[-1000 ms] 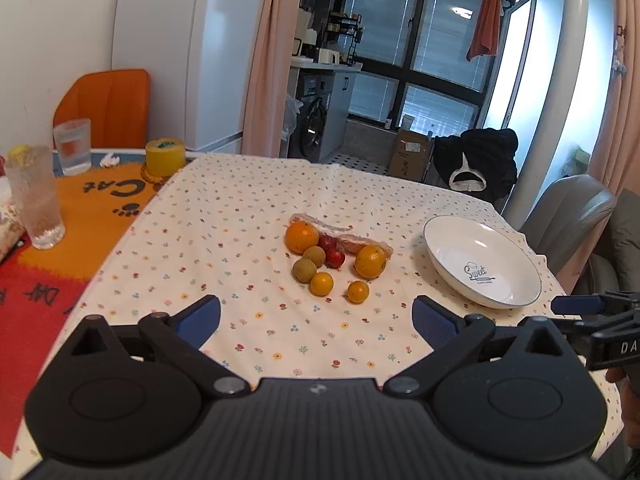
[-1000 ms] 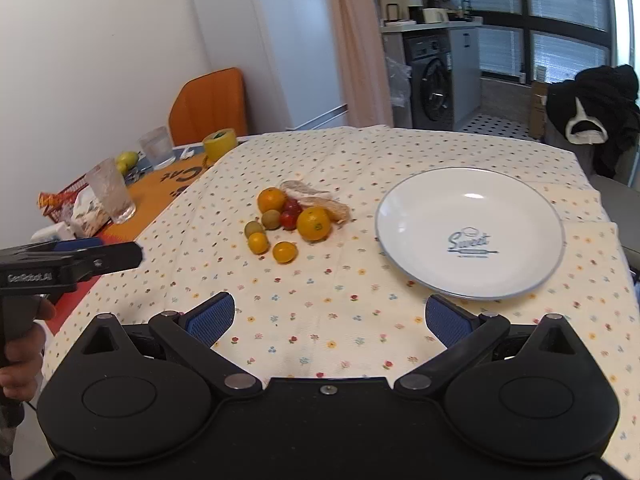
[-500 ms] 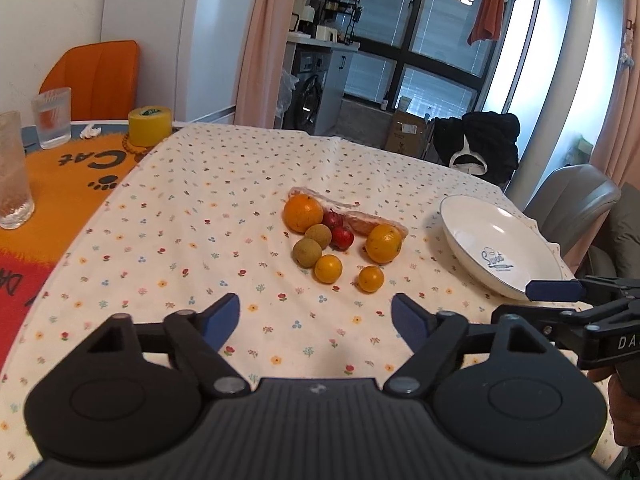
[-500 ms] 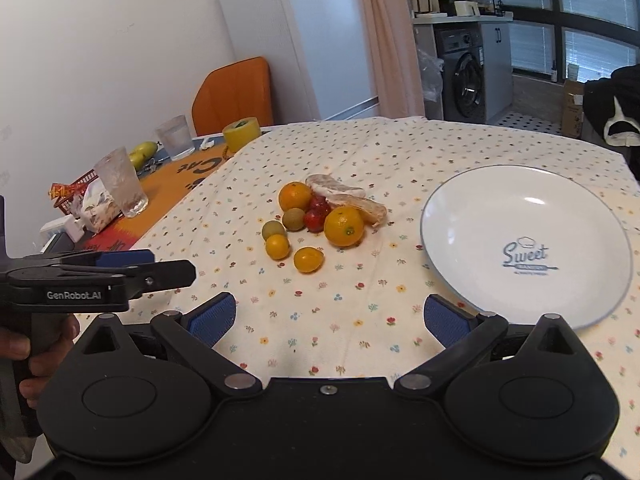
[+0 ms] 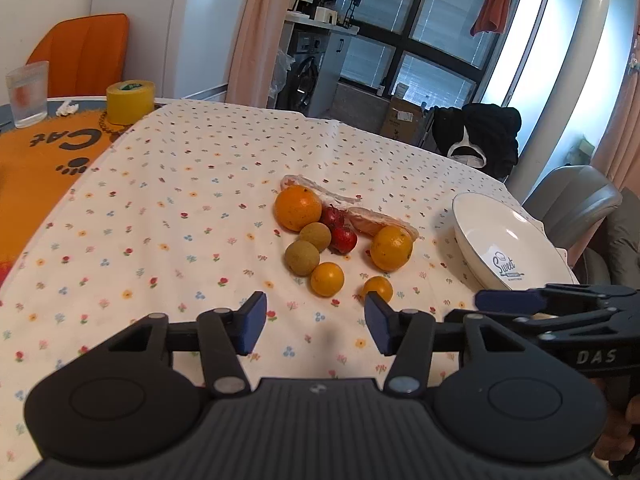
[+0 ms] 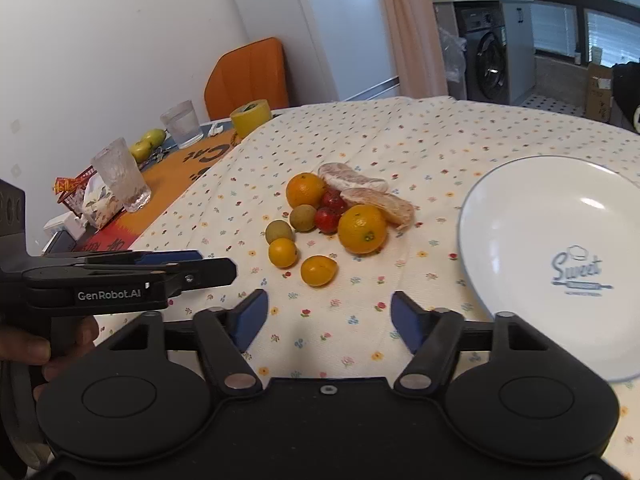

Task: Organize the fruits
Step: 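Grasp a small orange kumquat with the right tool while the left tool grasps another kumquat, then carry both kumquats over the white plate and open both tools to drop them, then move both open tools back from the plate to the fruit pile, then grasp the large mandarin with the right tool while the left tool grasps a brown kiwi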

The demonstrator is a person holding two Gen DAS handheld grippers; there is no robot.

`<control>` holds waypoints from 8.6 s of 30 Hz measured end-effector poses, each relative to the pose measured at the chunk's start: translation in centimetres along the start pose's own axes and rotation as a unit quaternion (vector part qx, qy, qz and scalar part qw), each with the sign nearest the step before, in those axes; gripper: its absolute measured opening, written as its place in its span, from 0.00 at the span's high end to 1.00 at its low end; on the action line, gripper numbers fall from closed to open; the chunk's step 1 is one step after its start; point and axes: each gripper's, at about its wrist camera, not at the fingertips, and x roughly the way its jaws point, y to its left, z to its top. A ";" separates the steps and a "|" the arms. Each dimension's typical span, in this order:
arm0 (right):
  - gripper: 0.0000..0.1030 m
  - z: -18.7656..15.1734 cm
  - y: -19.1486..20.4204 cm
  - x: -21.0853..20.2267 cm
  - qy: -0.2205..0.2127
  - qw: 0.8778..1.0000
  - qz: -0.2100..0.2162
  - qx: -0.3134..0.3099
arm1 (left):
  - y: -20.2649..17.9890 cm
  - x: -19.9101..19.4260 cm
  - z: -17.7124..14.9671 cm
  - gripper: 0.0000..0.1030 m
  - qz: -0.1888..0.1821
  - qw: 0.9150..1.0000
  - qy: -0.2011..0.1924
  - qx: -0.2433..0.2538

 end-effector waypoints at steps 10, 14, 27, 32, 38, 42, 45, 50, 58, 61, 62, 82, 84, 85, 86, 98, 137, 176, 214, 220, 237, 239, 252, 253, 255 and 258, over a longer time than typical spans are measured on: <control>0.50 1.4 0.2 3.0 0.014 1.000 0.012 -0.011 | -0.1 2.4 0.8 0.61 -0.013 1.000 0.018 -0.004; 0.60 1.6 0.0 3.9 0.021 1.000 0.017 -0.011 | -0.1 3.2 1.2 0.62 -0.016 1.000 0.021 -0.003; 0.72 1.9 -0.6 6.2 0.035 0.999 0.036 -0.001 | 0.2 5.3 1.5 0.69 -0.012 0.999 0.038 -0.009; 0.76 1.9 -0.7 6.0 0.030 0.999 0.034 -0.002 | -0.1 5.6 1.7 0.69 -0.016 0.999 0.039 -0.008; 0.76 1.7 -0.7 4.6 0.020 0.999 0.024 -0.007 | -0.7 5.8 1.4 0.79 -0.011 0.999 0.036 -0.001; 0.76 1.4 -0.9 3.6 0.012 1.000 0.019 -0.004 | -1.4 4.9 1.3 0.79 -0.006 1.000 0.028 0.011; 0.76 1.3 -1.1 3.0 0.005 1.000 0.015 -0.002 | -1.7 4.1 1.3 0.79 -0.005 1.000 0.021 0.012; 0.76 1.3 -1.4 1.8 -0.007 1.000 0.004 -0.001 | -1.9 2.9 1.3 0.79 0.003 1.000 0.007 0.011; 0.76 1.1 -2.1 -0.5 -0.031 0.999 -0.013 0.006 | -2.7 1.1 1.6 0.79 0.015 1.000 -0.017 0.017; 0.76 1.1 -2.4 -1.3 -0.041 0.999 -0.021 0.006 | -3.3 0.3 1.8 0.79 0.020 0.999 -0.029 0.018; 0.76 1.1 -2.4 -1.5 -0.043 0.999 -0.025 0.006 | -3.6 0.1 1.9 0.79 0.021 0.999 -0.033 0.020; 0.76 -0.1 -6.0 -5.9 -0.089 0.992 -0.088 0.034 | -8.9 0.2 2.6 0.79 0.007 0.997 -0.053 0.050; 0.76 -0.3 -6.5 -6.3 -0.091 0.991 -0.093 0.038 | -9.4 0.4 2.6 0.79 0.003 0.997 -0.053 0.053; 0.76 -0.4 -6.8 -6.5 -0.092 0.990 -0.095 0.040 | -9.7 0.5 2.7 0.79 0.001 0.997 -0.053 0.055; 0.76 -0.4 -7.1 -6.7 -0.094 0.990 -0.098 0.043 | -10.0 0.7 2.6 0.79 -0.001 0.997 -0.052 0.057; 0.76 -1.8 -9.9 -8.2 -0.098 0.986 -0.116 0.069 | -14.0 3.1 2.2 0.79 -0.030 0.996 -0.032 0.083; 0.71 -3.2 -12.6 -6.6 -0.072 0.984 -0.143 0.075 | -17.9 7.5 0.8 0.75 -0.061 0.991 0.028 0.112; 0.00 -0.9 -5.3 -5.0 -0.128 0.979 -0.151 0.051 | -5.7 -0.3 1.6 0.07 0.066 0.995 -0.065 0.021; 0.32 2.5 1.4 3.7 -0.040 0.997 -0.061 -0.016 | 0.6 0.0 2.4 0.30 0.060 0.997 -0.049 0.006; 0.43 2.7 0.6 5.0 -0.026 0.998 -0.061 -0.007 | 0.4 1.8 2.6 0.42 0.048 0.998 -0.032 0.007; 0.55 3.3 -0.2 7.4 -0.015 0.998 -0.061 -0.029 | 0.0 6.2 2.7 0.67 0.029 0.999 0.010 0.009; 0.64 3.3 -0.3 7.7 -0.010 0.998 -0.056 -0.027 | 0.0 6.4 2.6 0.75 0.025 1.000 0.012 0.009; 0.65 2.6 0.0 5.3 -0.027 0.998 -0.052 -0.026 | -1.0 3.7 2.8 0.76 0.032 0.999 -0.017 0.011; 0.65 2.6 0.1 4.9 -0.030 0.998 -0.052 -0.025 | -1.1 3.4 2.7 0.76 0.033 0.999 -0.019 0.011; 0.65 2.5 0.1 4.3 -0.035 0.998 -0.053 -0.025 | -1.3 2.8 2.7 0.76 0.034 0.999 -0.024 0.012; 0.65 2.3 0.0 3.4 -0.042 0.997 -0.056 -0.025 | -1.7 2.1 2.5 0.76 0.035 0.999 -0.030 0.012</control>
